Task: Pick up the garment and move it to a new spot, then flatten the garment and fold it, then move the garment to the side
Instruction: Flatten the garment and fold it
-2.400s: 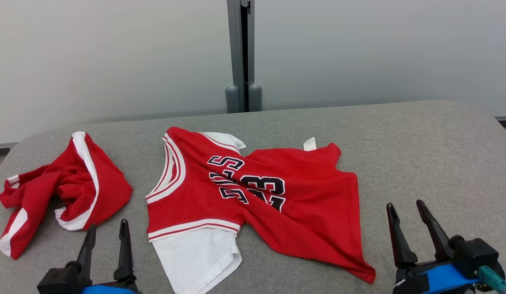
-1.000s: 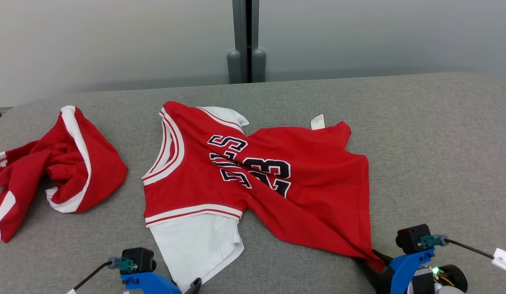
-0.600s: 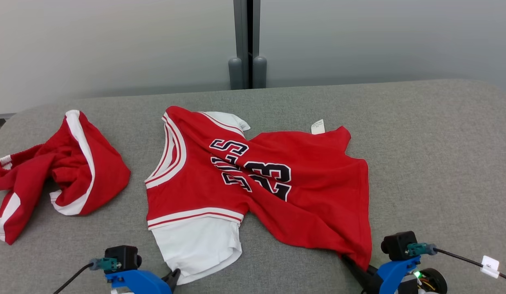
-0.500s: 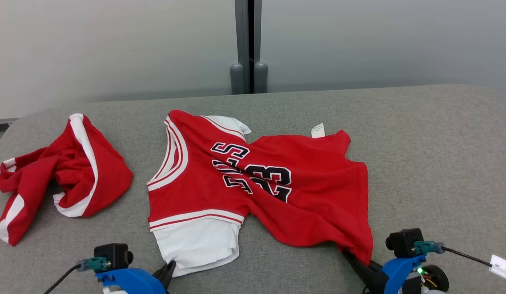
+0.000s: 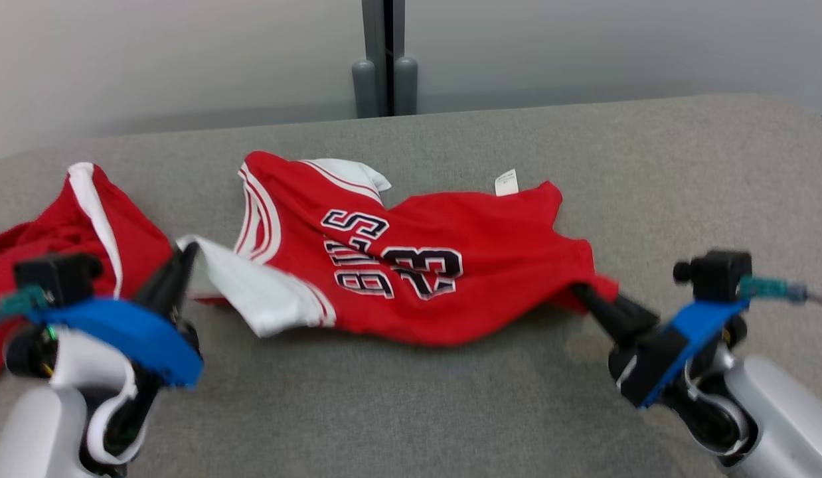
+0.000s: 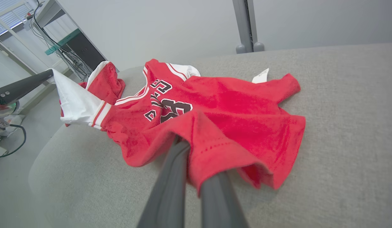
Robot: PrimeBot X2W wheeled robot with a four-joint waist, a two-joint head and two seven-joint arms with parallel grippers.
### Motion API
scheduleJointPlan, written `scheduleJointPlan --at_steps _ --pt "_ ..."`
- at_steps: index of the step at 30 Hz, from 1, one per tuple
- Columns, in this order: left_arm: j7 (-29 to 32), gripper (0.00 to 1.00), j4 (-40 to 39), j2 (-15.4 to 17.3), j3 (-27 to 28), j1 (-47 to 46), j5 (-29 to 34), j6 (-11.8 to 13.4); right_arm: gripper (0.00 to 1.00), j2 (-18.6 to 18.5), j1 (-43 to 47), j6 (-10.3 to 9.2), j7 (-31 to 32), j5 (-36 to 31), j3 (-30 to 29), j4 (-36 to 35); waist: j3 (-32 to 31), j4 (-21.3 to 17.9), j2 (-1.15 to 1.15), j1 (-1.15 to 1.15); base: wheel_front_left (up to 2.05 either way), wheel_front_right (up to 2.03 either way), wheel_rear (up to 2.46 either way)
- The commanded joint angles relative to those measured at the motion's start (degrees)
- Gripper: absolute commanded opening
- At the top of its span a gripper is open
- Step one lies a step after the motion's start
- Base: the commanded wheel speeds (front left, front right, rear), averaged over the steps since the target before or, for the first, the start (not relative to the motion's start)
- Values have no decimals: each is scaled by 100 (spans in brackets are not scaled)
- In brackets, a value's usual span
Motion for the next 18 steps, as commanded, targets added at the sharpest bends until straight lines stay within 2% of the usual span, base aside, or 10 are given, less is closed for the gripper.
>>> scheduleJointPlan --at_steps 1,6,9,11,14,18 --pt "6 0 113 98 19 -511 32 -46 0 -76 -462 12 84 123 -21 -78 383 130 -1 0 0 0 0" --pt "103 0 765 421 -155 -2305 157 -147 0 -201 -1964 12 448 391 92 31 1262 148 -1 0 0 0 0" --pt "-86 0 1259 608 -296 -3393 333 -174 0 -124 -2928 14 586 721 208 160 1661 122 -1 0 0 0 0" --pt "-153 0 1556 793 -465 -4051 442 -196 0 -232 -3587 12 642 824 250 329 1900 106 -1 0 0 0 0" --pt "-306 0 1872 944 -711 -5058 327 -202 0 -288 -4545 13 552 917 285 627 2124 125 -1 0 0 0 0" --pt "-546 0 2281 1051 -918 -6282 103 -189 0 -247 -5649 12 108 813 260 1024 2305 143 -1 0 0 0 0"
